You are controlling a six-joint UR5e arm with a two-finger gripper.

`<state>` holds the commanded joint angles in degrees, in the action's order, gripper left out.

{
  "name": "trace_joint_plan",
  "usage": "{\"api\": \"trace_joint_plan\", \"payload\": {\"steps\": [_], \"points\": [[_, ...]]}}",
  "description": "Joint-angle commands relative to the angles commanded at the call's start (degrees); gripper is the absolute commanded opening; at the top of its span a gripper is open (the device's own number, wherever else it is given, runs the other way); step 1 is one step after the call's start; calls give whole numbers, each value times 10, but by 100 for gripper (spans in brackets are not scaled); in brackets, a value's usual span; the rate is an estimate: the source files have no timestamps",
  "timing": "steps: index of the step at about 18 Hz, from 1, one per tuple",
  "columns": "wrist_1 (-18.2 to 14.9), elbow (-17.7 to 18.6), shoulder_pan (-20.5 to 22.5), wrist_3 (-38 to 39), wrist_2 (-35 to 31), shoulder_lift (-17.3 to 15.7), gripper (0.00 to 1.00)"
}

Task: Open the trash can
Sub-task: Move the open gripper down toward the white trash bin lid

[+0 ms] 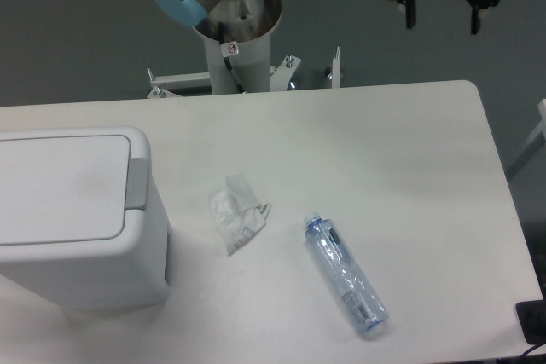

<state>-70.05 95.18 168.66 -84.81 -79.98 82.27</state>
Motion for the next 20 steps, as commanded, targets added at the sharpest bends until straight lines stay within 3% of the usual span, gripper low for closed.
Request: {"api": "trace_joint_plan", "payload": {"steps": [4, 6, 10, 14, 18, 20], "points": [[4, 1, -1, 2, -2, 0, 100], [7, 6, -6, 57, 3, 0, 100], [86, 5, -103, 279, 7, 35, 100], [141, -14, -177, 456, 7, 69, 100], [142, -69, -262, 662, 11, 116, 100], [137, -75, -303, 729, 13, 132, 100]]}}
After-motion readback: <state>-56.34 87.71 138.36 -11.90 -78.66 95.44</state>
